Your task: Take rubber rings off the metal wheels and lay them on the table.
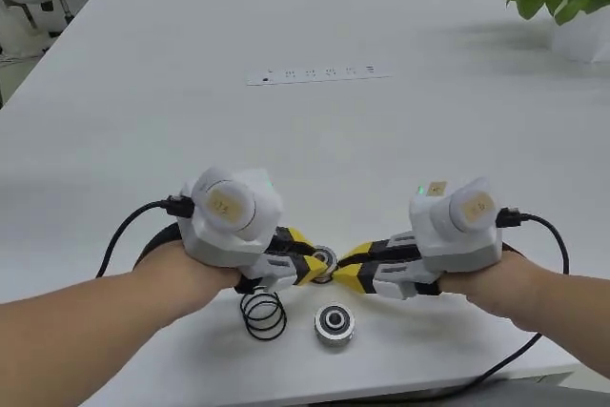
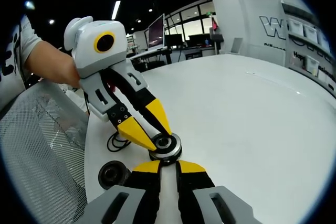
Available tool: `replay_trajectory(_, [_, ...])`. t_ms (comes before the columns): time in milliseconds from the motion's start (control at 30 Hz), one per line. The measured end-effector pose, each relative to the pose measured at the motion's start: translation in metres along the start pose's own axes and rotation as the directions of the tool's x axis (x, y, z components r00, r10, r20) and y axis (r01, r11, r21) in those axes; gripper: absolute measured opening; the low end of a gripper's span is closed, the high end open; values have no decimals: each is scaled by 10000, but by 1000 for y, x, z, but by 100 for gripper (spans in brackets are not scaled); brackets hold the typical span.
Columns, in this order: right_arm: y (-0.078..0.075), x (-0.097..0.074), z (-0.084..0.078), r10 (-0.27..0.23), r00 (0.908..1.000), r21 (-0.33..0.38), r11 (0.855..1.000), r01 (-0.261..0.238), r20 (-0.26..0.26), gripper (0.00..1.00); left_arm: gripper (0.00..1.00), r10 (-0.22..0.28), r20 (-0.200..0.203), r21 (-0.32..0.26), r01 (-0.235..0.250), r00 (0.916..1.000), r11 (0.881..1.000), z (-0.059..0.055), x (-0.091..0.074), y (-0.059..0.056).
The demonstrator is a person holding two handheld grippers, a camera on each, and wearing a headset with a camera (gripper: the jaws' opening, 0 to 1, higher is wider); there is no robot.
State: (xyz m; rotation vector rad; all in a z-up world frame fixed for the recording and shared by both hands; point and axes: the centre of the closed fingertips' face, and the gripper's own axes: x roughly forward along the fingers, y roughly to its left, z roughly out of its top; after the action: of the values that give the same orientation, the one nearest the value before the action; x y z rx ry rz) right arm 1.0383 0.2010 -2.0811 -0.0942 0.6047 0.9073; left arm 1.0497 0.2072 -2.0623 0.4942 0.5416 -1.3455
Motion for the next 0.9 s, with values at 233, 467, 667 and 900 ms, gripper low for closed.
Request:
replay_trajectory(233, [0,0,0,-38,10000,-119,9999,37,-77,8,7,74,143,83,-76,9999,9999,-1,-2,-1])
replay_trajectory(467, [2,0,0,-65,9998,-177,9998,61,-189,6,7,97,133,43,-98,9999,9999,-1,-2,-1])
replay_trajectory(667, [2,1,-1,-139,9995,-279,9995,131,-285,6,7,157,206,-14,-156,9997,9999,-1,-2,-1])
replay_trajectory(900, [2,0,-1,-236,9989,-30,9997,235,-408,2,7,148,197,-58,-147,9997,9999,-1,-1,0])
